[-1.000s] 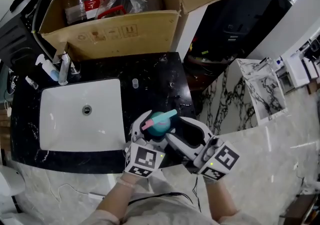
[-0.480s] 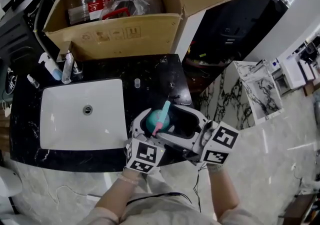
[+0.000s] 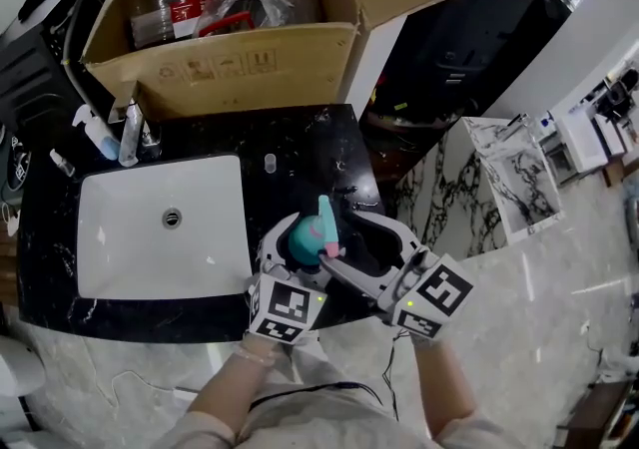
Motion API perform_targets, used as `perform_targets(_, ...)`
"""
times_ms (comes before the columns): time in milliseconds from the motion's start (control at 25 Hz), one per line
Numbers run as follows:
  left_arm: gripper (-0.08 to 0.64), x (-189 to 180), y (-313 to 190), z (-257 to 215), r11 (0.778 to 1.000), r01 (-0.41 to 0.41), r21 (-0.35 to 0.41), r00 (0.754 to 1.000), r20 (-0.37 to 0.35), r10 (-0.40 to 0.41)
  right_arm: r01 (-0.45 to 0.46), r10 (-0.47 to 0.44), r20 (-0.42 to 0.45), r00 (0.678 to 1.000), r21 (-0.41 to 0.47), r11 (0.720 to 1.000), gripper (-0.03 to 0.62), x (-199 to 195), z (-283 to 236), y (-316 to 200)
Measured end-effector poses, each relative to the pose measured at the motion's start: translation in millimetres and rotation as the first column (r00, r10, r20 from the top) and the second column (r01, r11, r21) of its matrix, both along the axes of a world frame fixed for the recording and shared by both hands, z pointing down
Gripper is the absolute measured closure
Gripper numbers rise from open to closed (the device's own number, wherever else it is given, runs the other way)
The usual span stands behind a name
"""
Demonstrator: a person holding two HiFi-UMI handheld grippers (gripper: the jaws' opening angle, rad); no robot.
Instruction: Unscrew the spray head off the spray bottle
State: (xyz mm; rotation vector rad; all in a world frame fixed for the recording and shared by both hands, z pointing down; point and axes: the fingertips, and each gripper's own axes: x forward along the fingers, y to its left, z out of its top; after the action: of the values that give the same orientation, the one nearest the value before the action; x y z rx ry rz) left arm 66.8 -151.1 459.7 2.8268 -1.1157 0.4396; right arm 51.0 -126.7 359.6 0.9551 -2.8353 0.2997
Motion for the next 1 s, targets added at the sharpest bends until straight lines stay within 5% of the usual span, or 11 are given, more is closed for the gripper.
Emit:
perform_targets(520, 0.193, 1.2, 4.7, 0.9, 0.999, -0.048, -0.016, 0.999, -0.009, 0.048, -0.172, 0.173, 0.009, 0.985, -0.037, 0.984, 0.408, 59.6, 15.6, -20.3)
perform_targets(1000, 0.193, 1.6, 6.4, 0.9, 0.999, -0.047, -0.022, 0.999, -0.019, 0.047, -0.206, 0.208, 0.042, 0.977, -0.061, 0.977, 0.449, 44.5, 22.6, -51.4)
